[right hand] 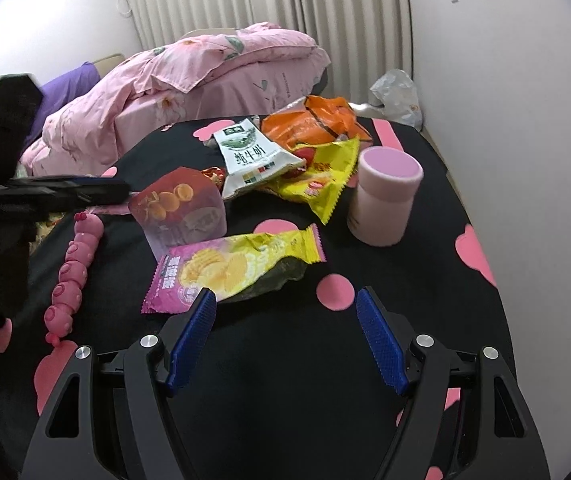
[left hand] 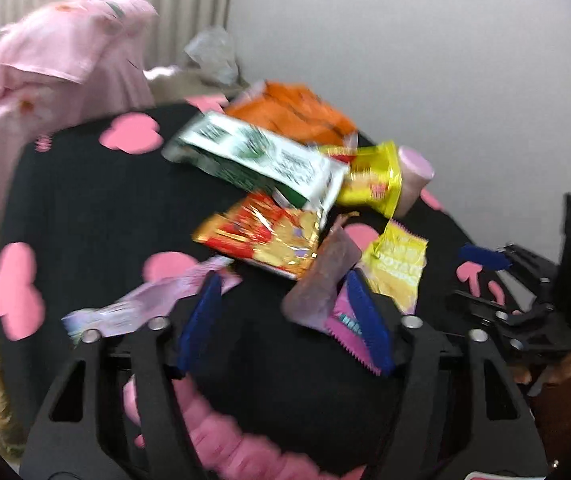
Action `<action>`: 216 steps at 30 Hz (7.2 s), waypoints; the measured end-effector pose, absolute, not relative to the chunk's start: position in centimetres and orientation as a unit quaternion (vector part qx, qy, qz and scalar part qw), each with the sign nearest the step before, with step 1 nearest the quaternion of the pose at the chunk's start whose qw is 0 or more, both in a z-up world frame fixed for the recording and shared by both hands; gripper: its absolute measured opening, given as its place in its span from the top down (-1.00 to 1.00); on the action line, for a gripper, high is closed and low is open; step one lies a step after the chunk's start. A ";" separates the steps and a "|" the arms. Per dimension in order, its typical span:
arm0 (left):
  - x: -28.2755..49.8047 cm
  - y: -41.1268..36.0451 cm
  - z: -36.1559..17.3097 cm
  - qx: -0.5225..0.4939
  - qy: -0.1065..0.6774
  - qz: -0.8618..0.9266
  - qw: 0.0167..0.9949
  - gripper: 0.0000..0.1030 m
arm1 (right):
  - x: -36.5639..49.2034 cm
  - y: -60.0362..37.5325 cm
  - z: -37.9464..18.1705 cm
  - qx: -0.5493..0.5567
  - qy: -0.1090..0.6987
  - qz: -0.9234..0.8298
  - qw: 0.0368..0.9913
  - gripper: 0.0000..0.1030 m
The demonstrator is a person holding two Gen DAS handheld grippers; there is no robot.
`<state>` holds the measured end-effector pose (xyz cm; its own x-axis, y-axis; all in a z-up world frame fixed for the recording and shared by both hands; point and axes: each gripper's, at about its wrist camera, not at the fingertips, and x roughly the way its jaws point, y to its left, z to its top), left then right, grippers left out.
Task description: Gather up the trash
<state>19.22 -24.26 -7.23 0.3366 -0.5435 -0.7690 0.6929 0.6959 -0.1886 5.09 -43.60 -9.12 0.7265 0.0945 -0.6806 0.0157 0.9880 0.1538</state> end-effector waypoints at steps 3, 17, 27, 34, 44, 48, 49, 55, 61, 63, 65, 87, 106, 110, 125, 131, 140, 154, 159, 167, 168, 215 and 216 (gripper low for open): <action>20.0 -25.0 -9.0 0.059 0.473 -0.376 0.795 0.84 | 4.6 -43.3 -8.7 0.081 0.368 0.028 0.926 -0.35; 14.5 -14.0 -2.4 0.047 0.378 -0.295 0.877 0.93 | 7.8 -43.6 -10.6 0.185 0.396 0.021 0.899 -0.35; 15.1 -14.0 -4.5 -0.004 0.393 -0.307 0.867 0.35 | 11.8 -41.8 -11.3 0.170 0.409 0.040 0.896 -0.35; 15.8 -11.9 -4.6 -0.039 0.390 -0.290 0.873 0.11 | 12.4 -39.0 -10.7 0.080 0.411 0.051 0.907 -0.12; 16.2 -10.1 -5.1 -0.066 0.382 -0.261 0.884 0.01 | 11.2 -38.3 -7.0 0.109 0.355 0.053 0.927 -0.39; 16.0 -10.0 -5.4 -0.064 0.384 -0.260 0.884 0.01 | 14.0 -35.3 -6.5 0.100 0.353 0.042 0.929 -0.39; 16.0 -9.9 -5.4 -0.064 0.383 -0.259 0.884 0.01 | 14.7 -34.7 -6.7 0.089 0.356 0.039 0.929 -0.39; 16.0 -8.5 -5.9 -0.074 0.384 -0.256 0.884 -0.07 | 16.9 -34.1 -9.3 0.062 0.404 0.027 0.912 -0.39; 16.3 -7.7 -7.2 -0.096 0.395 -0.254 0.878 -0.07 | 15.6 -34.6 -11.0 0.066 0.436 0.043 0.896 -0.39; 16.3 -7.7 -7.2 -0.097 0.394 -0.254 0.878 -0.07 | 15.0 -34.2 -11.1 0.048 0.439 0.042 0.896 -0.40; 16.2 -7.6 -7.2 -0.098 0.390 -0.254 0.880 -0.07 | 14.1 -33.8 -11.2 0.026 0.436 0.047 0.898 -0.40; 17.8 -11.3 -5.1 -0.020 0.351 -0.326 0.877 -0.28 | 8.6 -36.9 -5.5 0.051 0.345 0.087 0.933 0.68; 22.8 -19.9 -8.9 0.197 0.440 -0.341 0.807 0.61 | 6.5 -40.7 -5.6 0.092 0.326 0.065 0.939 0.68; 23.0 -17.5 -7.5 0.142 0.430 -0.316 0.834 0.76 | 6.7 -40.6 -5.2 0.097 0.320 0.069 0.940 0.68; 17.5 -6.0 0.1 0.012 0.331 -0.228 0.916 0.77 | 9.9 -33.8 -0.2 0.040 0.282 0.138 0.949 0.68; 16.9 -1.2 -0.1 -0.016 0.328 -0.188 0.926 0.77 | 12.5 -28.5 1.5 0.007 0.277 0.188 0.942 0.68; 17.4 7.7 -2.3 -0.087 0.326 -0.079 0.938 0.77 | 18.7 -19.9 2.9 0.005 0.289 0.284 0.914 0.68; 21.6 12.5 -8.4 -0.154 0.381 -0.046 0.911 0.60 | 29.8 -6.4 -3.5 -0.006 0.384 0.364 0.849 0.64; 22.0 13.8 -8.4 -0.181 0.370 -0.035 0.911 0.12 | 31.8 -5.4 -5.5 0.011 0.418 0.377 0.827 0.16; 21.1 15.4 -6.8 -0.201 0.336 0.010 0.920 -0.05 | 31.1 -6.5 -5.5 0.007 0.403 0.390 0.828 -0.29; 20.8 15.5 -6.5 -0.200 0.331 0.012 0.922 -0.05 | 31.0 -6.5 -5.3 0.000 0.396 0.383 0.835 -0.32; 22.2 -25.3 -7.2 -0.006 0.472 -0.326 0.819 -0.32 | 2.5 -44.2 -8.0 0.101 0.338 0.004 0.936 -0.40; 22.7 -25.6 -7.6 -0.004 0.478 -0.319 0.819 -0.30 | 2.3 -44.0 -8.4 0.105 0.342 0.011 0.934 -0.40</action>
